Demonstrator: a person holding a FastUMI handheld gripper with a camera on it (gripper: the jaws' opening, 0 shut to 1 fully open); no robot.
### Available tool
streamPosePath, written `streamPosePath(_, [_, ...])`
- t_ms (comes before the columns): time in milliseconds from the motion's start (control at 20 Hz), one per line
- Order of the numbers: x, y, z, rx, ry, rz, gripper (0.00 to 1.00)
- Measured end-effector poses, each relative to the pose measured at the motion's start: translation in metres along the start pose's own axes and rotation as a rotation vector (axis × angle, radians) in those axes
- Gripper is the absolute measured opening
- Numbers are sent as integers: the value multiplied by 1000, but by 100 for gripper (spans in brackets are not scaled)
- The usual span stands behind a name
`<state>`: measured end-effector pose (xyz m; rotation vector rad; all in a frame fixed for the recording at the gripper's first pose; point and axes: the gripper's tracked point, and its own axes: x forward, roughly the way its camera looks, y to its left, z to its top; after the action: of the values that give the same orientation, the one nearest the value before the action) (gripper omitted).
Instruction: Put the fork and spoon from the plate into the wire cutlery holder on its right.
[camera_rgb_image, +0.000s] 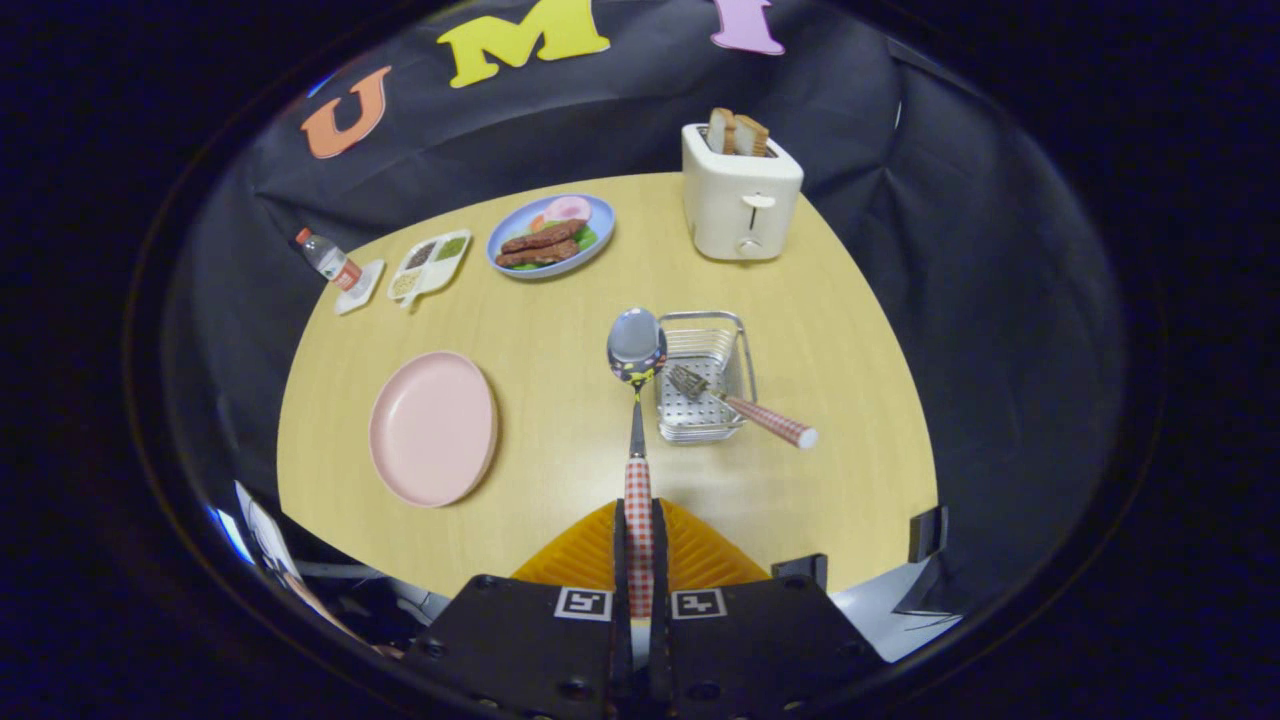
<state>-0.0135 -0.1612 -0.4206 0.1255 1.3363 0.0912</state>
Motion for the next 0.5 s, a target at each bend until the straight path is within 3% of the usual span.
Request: streamPosePath(500, [17,-32,16,51,196,36,7])
